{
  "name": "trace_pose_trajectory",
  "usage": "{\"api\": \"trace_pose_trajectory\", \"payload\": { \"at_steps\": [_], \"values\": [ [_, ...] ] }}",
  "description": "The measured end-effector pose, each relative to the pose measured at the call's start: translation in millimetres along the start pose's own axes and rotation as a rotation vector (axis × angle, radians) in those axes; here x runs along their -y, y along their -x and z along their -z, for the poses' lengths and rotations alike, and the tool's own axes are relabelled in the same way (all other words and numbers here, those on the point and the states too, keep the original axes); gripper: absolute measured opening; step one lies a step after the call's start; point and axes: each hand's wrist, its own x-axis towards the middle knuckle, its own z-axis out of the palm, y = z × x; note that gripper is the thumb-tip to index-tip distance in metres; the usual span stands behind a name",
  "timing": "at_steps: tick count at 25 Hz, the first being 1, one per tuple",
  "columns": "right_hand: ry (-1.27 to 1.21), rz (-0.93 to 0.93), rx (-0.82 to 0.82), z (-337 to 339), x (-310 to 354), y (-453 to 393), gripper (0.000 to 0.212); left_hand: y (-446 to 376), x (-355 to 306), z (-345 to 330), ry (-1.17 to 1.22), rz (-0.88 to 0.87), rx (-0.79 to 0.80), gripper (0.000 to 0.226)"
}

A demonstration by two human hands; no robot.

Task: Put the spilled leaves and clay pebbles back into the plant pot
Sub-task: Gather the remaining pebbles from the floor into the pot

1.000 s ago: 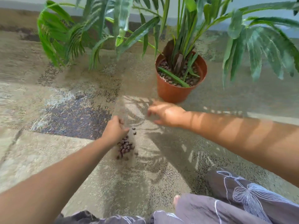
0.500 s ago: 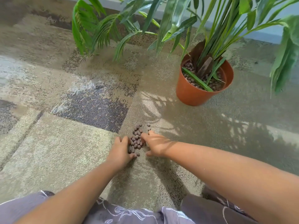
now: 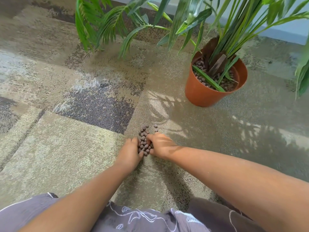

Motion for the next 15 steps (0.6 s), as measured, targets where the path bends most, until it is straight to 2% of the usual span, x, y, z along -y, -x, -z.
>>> {"api": "trace_pose_trajectory", "payload": {
  "at_steps": [4,15],
  "values": [
    [0.018,0.02,-0.022,2.0,0.1,-1.0,0.028,-0.2,-8.0,1.6,0.023,-0.002,0.003,0.028],
    [-0.12,0.021,0.02,10.1,-9.7,-7.1,0.021,-0.7,-20.1,0.5,0.016,0.015,0.052,0.028]
  ]
}}
